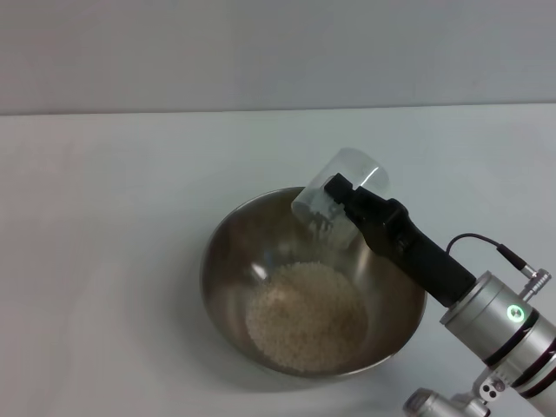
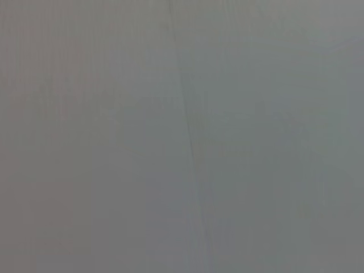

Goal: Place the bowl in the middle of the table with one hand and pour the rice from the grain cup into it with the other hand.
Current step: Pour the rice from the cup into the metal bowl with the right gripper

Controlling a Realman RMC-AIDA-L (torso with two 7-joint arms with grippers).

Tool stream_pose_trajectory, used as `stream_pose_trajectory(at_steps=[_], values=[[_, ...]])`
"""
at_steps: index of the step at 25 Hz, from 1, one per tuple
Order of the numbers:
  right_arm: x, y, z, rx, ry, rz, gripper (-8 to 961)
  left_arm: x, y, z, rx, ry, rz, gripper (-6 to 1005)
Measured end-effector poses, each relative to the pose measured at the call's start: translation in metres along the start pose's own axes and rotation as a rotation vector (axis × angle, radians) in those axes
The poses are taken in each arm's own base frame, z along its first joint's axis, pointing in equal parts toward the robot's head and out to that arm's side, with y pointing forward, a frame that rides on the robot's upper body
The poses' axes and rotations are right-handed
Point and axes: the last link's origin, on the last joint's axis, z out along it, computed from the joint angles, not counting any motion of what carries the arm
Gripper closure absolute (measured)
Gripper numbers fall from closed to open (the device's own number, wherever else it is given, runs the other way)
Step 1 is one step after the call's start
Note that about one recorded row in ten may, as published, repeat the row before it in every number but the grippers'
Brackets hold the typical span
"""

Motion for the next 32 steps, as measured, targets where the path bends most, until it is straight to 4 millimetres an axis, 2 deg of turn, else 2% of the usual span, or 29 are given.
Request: stream_pose_trajectory(at_steps=[2,32], values=[[-0.002,0.002,0.002,-0.021,0.009,-0.05,949,0.0,0.0,0.0,0.0,0.0,0.0,213],[-0.017,0.005,0.008,-0.065,-0.025,-0.224,948,-0.002,-0.001,-0.002,0.0,-0.011,0.005,213]])
